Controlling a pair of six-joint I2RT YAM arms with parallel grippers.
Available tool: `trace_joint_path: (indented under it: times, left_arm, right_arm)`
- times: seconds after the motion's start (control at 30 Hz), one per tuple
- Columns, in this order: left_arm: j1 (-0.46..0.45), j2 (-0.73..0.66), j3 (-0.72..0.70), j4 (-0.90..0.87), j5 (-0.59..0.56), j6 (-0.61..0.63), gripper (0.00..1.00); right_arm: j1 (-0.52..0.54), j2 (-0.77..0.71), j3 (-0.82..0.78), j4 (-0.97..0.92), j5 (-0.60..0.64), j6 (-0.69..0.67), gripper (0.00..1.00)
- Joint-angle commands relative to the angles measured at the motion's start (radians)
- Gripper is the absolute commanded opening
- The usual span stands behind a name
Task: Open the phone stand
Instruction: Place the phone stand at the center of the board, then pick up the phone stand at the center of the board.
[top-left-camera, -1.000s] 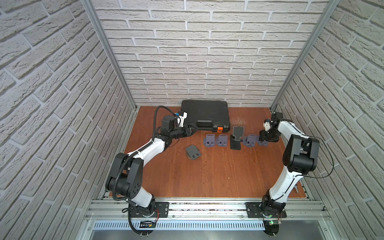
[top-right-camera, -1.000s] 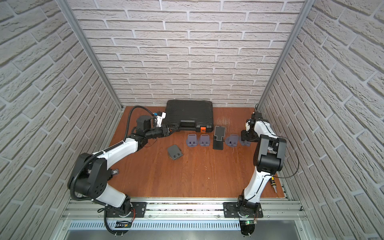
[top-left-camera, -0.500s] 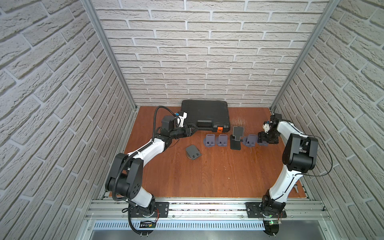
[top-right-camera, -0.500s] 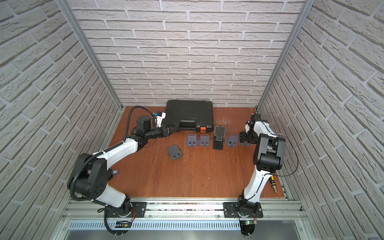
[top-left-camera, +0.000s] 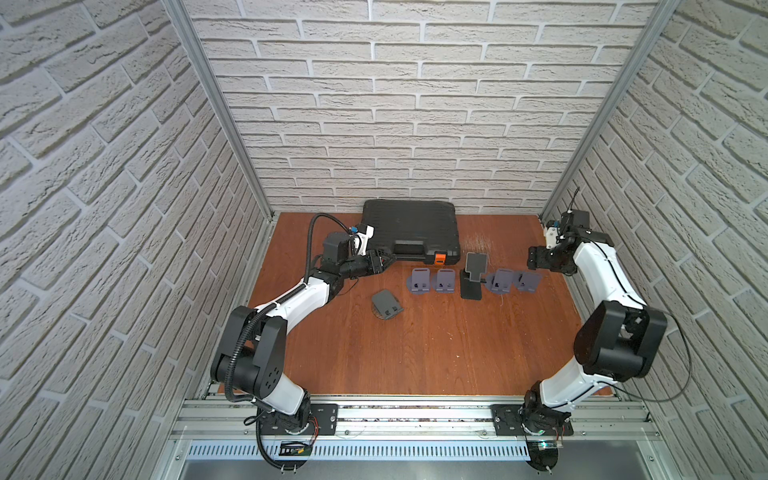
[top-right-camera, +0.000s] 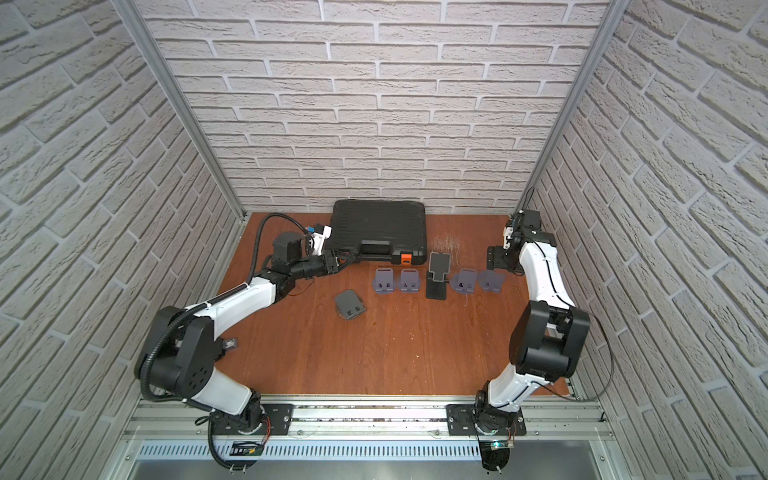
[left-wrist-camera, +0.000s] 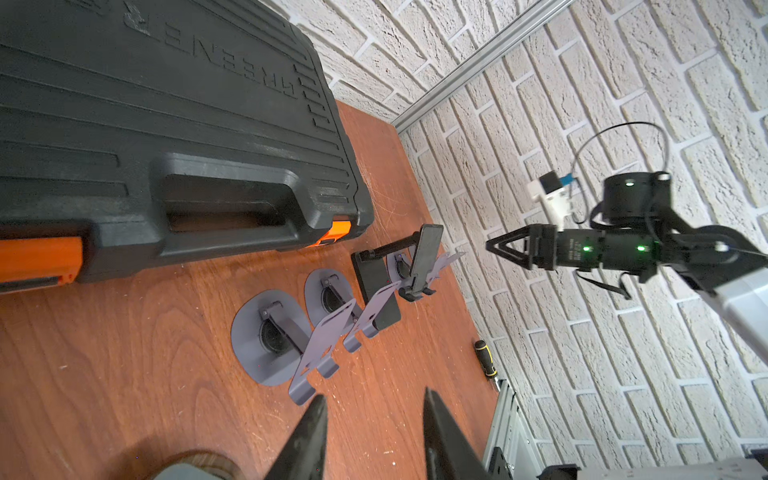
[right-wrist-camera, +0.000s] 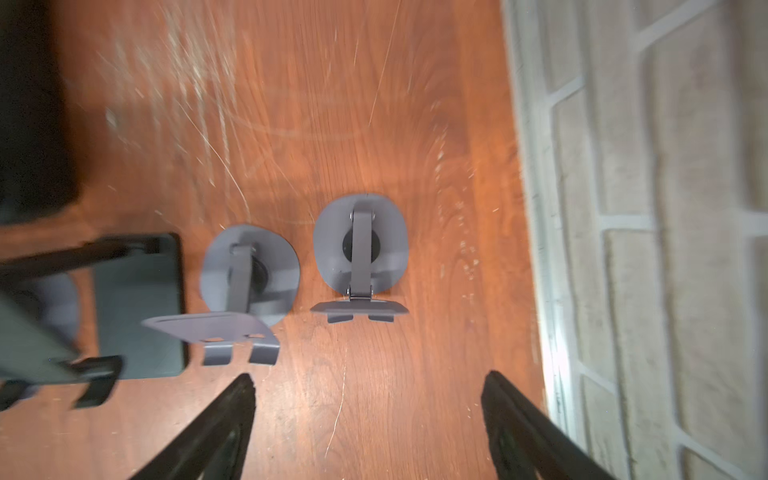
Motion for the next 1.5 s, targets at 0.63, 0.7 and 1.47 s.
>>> trace_joint_path:
  times: [0.63, 0.7, 1.47]
  left_arm:
    - [0.095, -0.158, -0.177, -0.006, -0.083, 0.002, 0.41]
    - [0.106, -0.169, -0.192, -0.015, -0.092, 0.002, 0.41]
    - [0.254, -0.409, -0.429, -0.085, -0.195, -0.071, 0.41]
  right_arm:
    - [0.522, -0.413, -0.062, -0.163, 0.131, 0.204, 0.77]
    - [0.612, -0.382, -0.061, -0.164, 0.175, 0.238, 0.76]
    - [1.214, 0.305, 0.277, -0.046, 0.133, 0.535, 0.79]
